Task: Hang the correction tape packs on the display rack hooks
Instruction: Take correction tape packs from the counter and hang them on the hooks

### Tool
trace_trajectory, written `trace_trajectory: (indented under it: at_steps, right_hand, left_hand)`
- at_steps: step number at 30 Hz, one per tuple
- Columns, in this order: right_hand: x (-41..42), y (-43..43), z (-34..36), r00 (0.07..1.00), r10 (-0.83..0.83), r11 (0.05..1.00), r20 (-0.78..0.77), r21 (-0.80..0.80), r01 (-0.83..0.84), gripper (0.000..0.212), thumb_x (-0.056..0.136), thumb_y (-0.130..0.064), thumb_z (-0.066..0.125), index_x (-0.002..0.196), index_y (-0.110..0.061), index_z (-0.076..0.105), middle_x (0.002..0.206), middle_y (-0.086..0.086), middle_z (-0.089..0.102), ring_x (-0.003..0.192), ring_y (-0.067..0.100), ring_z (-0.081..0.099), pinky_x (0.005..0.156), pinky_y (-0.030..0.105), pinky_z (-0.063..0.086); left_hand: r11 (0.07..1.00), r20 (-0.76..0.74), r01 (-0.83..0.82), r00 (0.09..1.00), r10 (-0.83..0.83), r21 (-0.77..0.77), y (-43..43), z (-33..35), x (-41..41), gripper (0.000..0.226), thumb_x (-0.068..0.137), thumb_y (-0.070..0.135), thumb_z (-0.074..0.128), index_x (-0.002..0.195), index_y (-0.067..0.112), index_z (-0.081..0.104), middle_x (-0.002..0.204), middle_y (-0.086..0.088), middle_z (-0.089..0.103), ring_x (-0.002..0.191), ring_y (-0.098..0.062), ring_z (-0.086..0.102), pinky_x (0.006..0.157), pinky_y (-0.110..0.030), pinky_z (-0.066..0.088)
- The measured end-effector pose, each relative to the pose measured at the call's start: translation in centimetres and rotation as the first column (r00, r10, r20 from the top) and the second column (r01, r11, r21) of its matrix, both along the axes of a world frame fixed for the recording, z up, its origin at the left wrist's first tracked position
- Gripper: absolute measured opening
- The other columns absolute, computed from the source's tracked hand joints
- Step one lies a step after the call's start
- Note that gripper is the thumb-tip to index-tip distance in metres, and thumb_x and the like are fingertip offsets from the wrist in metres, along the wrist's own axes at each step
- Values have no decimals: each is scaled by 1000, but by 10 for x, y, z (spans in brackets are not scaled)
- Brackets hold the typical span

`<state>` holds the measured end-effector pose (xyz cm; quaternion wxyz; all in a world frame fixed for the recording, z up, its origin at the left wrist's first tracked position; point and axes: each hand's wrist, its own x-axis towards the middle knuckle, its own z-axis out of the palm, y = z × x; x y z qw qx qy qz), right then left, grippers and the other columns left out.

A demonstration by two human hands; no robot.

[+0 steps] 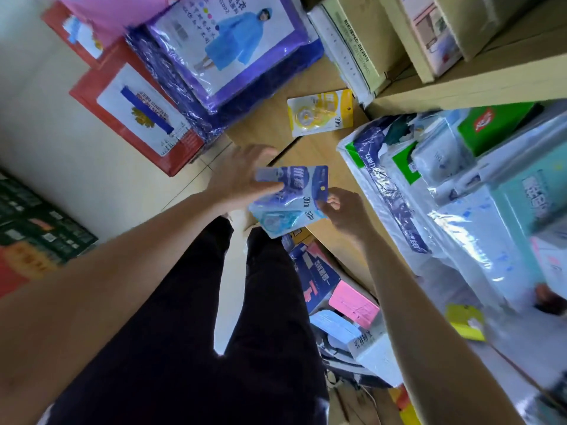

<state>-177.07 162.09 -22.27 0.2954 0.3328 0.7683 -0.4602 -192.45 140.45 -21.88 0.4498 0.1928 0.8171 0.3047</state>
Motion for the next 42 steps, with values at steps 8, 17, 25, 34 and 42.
trace_trajectory:
  at_steps: [8,17,25,34,42]
  right_hand:
    - [-4,-5,94,995,-33,985,-90,-169,17,12,90,-15,64,96,-5,67,98,11,70,95,19,66,91,30,51]
    - [-7,-51,161,664,-745,627,-58,-400,668,26,90,-9,70,114,-15,63,107,9,66,85,11,66,68,25,51]
    - [33,-133,222,647,-762,535,37,-528,660,63,72,-25,82,129,-26,56,111,4,70,98,20,70,82,39,59]
    - [72,-124,252,428,-903,362,-29,-587,725,44,81,-12,80,120,-12,61,103,19,68,81,24,67,72,34,57]
    - [127,-48,291,286,-904,410,-318,-455,790,29,85,0,74,106,-14,58,85,6,69,69,13,62,65,27,52]
  left_hand:
    - [995,699,33,710,-90,94,-14,61,9,26,91,38,72,114,26,71,106,17,75,104,-1,69,95,-18,51]
    - [949,699,-283,707,110,137,-34,132,26,46,78,26,82,121,14,69,118,-16,72,110,-31,70,98,-45,53]
    - [888,388,-406,870,304,215,-30,215,33,27,85,1,75,97,25,74,88,5,77,81,-8,73,70,-25,57]
    - [925,240,-235,957,166,298,-9,270,54,25,88,14,75,110,26,70,101,6,76,92,-6,72,77,-24,52]
    - [927,-58,11,998,12,376,46,329,64,37,77,29,77,110,16,67,90,7,76,78,-4,72,63,-19,53]
